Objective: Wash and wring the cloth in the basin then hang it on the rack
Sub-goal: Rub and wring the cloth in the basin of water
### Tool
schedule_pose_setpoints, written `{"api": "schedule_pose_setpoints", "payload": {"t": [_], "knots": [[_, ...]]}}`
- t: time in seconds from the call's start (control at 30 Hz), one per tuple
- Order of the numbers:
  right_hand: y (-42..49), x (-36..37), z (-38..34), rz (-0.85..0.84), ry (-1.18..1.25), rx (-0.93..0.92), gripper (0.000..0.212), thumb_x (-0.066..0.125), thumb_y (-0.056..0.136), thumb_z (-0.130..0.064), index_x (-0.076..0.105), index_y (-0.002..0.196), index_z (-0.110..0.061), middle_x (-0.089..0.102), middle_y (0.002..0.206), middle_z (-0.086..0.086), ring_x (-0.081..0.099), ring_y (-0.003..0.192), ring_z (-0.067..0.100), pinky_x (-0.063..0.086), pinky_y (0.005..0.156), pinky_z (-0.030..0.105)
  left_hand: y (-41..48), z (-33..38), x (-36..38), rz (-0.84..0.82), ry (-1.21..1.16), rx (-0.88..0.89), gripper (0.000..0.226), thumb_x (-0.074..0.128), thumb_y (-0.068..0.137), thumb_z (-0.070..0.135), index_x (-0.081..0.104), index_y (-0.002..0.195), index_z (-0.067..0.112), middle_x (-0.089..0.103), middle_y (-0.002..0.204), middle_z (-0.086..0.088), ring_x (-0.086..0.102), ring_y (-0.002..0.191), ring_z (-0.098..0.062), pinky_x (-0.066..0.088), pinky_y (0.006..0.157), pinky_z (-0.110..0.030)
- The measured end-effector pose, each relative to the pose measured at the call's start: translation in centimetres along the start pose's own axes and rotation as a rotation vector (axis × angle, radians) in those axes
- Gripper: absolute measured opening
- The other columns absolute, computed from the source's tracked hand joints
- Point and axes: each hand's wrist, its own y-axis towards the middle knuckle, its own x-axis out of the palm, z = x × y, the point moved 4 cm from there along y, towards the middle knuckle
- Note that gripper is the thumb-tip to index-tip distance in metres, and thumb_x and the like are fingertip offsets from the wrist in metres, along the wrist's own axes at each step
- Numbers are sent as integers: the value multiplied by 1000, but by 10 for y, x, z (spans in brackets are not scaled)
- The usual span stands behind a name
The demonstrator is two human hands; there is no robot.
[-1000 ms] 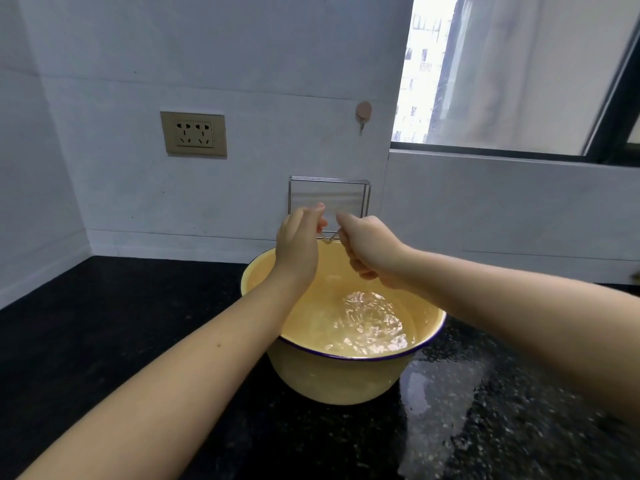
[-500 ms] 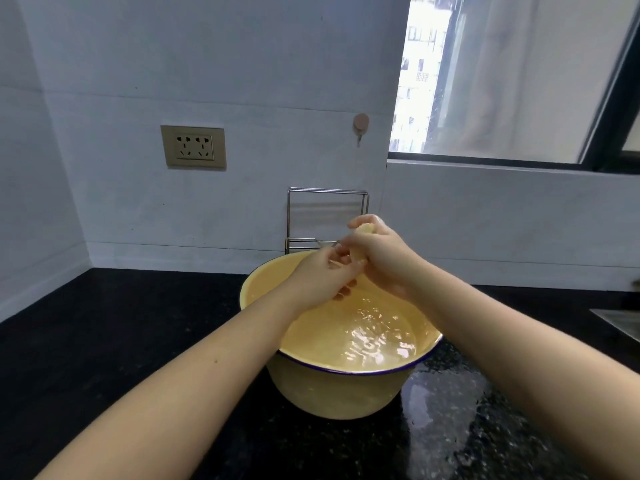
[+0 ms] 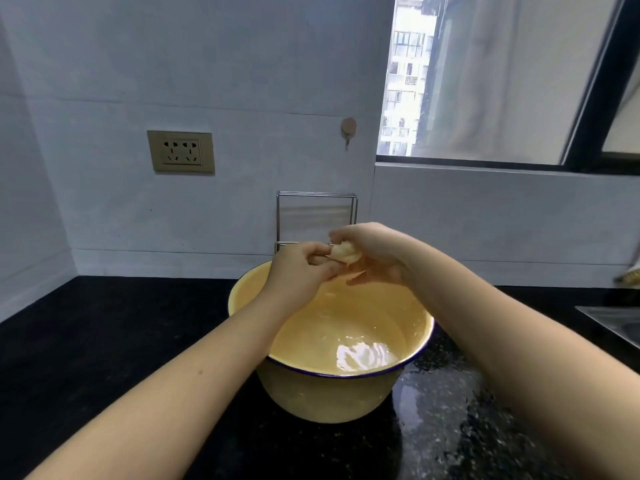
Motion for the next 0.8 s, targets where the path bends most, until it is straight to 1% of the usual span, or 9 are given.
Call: {"api": "schedule_pose_setpoints", "payload": {"t": [0.13, 0.23, 0.3, 0.4, 0.47, 0.57, 0.67, 0.73, 0.8], "knots": [[-1, -7, -5, -43, 21, 56, 22, 55, 88, -19, 62, 101, -2, 71, 84, 13, 69, 80, 30, 54, 86, 49, -4, 6, 7, -39, 154, 54, 11, 70, 73, 24, 70, 80, 16, 73, 76, -8, 69, 75, -21, 55, 78, -45], [0, 4, -1, -192, -63, 78, 59, 55, 81, -59, 65, 100, -4, 71, 88, 10, 69, 85, 28, 57, 82, 44, -4, 5, 6, -51, 246, 74, 19, 67, 74, 27, 70, 82, 9, 72, 76, -12, 66, 76, -24, 53, 77, -45], [0, 12, 1, -241, -46, 83, 68, 57, 72, -69, 67, 96, -6, 70, 82, 7, 69, 80, 25, 59, 71, 39, -5, 7, 6, -62, 297, 104, 16, 65, 74, 26, 69, 80, 12, 70, 72, -8, 64, 72, -21, 53, 71, -38], [2, 21, 3, -92, 61, -14, 47, 61, 81, -52, 65, 84, -5, 70, 68, 2, 70, 58, 15, 57, 53, 30, -2, 8, 0, 31, 332, 130, 10, 67, 73, 23, 62, 65, 19, 61, 59, 6, 57, 61, -11, 42, 56, -19], [7, 23, 6, 2, 131, -93, 44, 56, 86, -47, 64, 81, -4, 67, 58, 1, 66, 50, 12, 56, 50, 28, 0, 7, -3, 97, 285, 133, 11, 69, 72, 22, 62, 63, 19, 57, 55, 9, 54, 57, -7, 38, 53, -19], [10, 19, 7, 52, 222, -160, 41, 49, 92, -44, 63, 92, -5, 67, 57, 0, 64, 49, 12, 56, 51, 27, 0, 7, -5, 196, 215, 160, 17, 74, 67, 29, 63, 76, 20, 51, 60, 10, 52, 56, 2, 35, 50, -16], [12, 2, 7, 121, 359, -180, 29, 50, 94, -32, 57, 109, -7, 63, 71, 7, 59, 48, 14, 49, 42, 21, 2, 3, -10, 273, 126, 126, 35, 78, 61, 38, 48, 77, 28, 43, 67, 8, 45, 60, -4, 33, 52, -18], [12, -5, 6, 83, 486, -196, 20, 53, 93, -25, 52, 106, -10, 51, 68, 5, 47, 44, 9, 39, 38, 18, 4, 1, -12, 304, 89, 120, 28, 71, 69, 42, 46, 72, 29, 44, 67, 8, 43, 60, -6, 33, 51, -13], [9, -8, -2, -23, 540, -233, 17, 58, 89, -27, 48, 89, -14, 45, 60, 0, 36, 40, 6, 28, 35, 16, 4, -1, -15, 332, 68, 114, 22, 60, 78, 41, 45, 68, 28, 46, 67, 8, 44, 60, -5, 34, 50, -11]]}}
